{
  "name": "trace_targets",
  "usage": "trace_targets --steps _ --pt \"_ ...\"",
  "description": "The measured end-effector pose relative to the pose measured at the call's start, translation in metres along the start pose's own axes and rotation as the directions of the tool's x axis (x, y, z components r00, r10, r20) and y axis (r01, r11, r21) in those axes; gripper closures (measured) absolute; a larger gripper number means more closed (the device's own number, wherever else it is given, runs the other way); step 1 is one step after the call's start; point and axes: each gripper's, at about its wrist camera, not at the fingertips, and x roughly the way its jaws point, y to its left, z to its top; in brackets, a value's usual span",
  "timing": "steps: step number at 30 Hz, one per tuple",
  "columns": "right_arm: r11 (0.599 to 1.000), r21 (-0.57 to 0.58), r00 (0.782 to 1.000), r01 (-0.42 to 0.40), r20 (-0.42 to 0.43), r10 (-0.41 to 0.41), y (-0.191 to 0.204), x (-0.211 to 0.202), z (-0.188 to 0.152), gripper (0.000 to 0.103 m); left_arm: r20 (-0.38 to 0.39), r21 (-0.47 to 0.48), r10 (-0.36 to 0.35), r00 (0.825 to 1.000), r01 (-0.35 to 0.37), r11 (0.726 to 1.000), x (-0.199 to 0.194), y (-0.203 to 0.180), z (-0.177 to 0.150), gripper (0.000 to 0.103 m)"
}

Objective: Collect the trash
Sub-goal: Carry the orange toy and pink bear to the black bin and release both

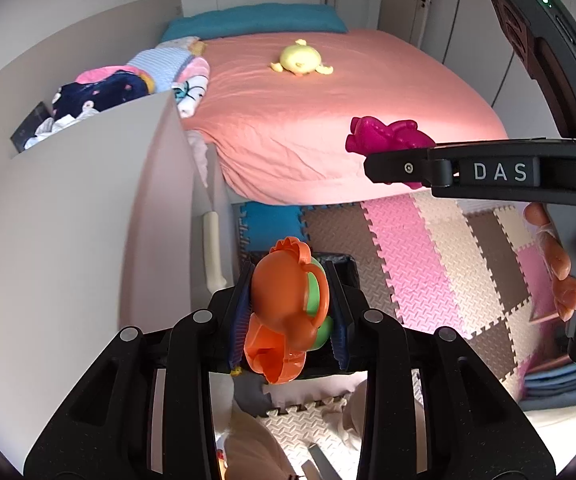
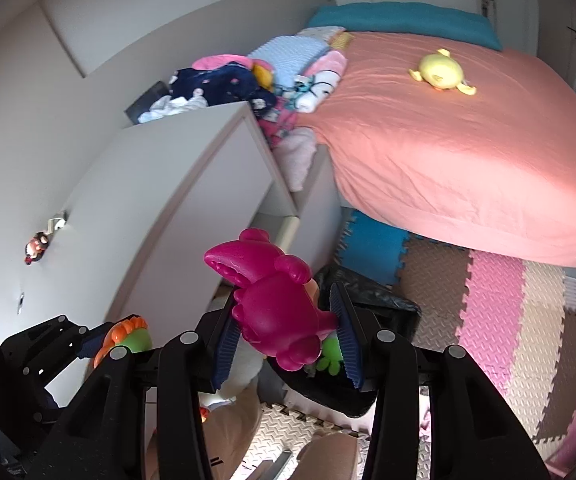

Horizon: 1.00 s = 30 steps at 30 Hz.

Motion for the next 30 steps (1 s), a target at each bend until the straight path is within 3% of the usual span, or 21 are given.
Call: trace_targets --steps 3,4,5,6,8,10,22,30 --pt "0.999 0.023 0.999 0.029 -0.020 -0.029 -0.010 0.009 -0.001 0.057 -0.032 0.007 -0.006 0.999 0.006 1.000 0.009 -0.004 0.000 0.068" --pt "0.999 0.027 0.999 0.041 -0.022 -0.040 -0.011 0.011 -0.001 0.054 -0.051 0.014 -0.010 0.999 0.010 1.000 0.014 -0.004 0.000 0.062" --pt "0.997 0.032 0.998 0.064 -0.023 -0.063 -0.013 0.013 -0.001 0.023 -0.075 0.023 0.006 0.997 -0.004 1.000 0.019 -0.004 0.000 0.024" --pt "0.995 0.037 0.996 0.090 -0.020 -0.089 -0.015 0.016 -0.002 0.003 -0.068 0.032 0.043 0.997 -0.040 0.999 0.019 -0.005 -0.001 0.006" --pt "0.991 0.040 0.992 0.124 0.010 -0.125 -0.018 0.017 -0.004 0.003 0.001 0.067 0.122 0.993 -0.121 0.990 0.014 -0.008 -0.005 0.006" --pt "0.988 0.040 0.988 0.151 0.016 -0.152 -0.022 0.020 -0.004 0.003 0.004 0.100 0.153 0.988 -0.153 0.983 0.015 -0.009 -0.008 0.006" --pt "0.989 0.086 0.992 0.119 0.025 -0.122 -0.023 0.026 -0.003 0.003 -0.012 0.072 0.158 0.987 -0.157 0.985 0.016 0.002 -0.012 0.006" --pt "0.996 0.049 0.996 0.077 0.036 -0.079 0.008 0.029 0.005 0.003 0.004 0.018 0.179 0.984 -0.179 0.984 0.002 0.030 -0.021 0.006"
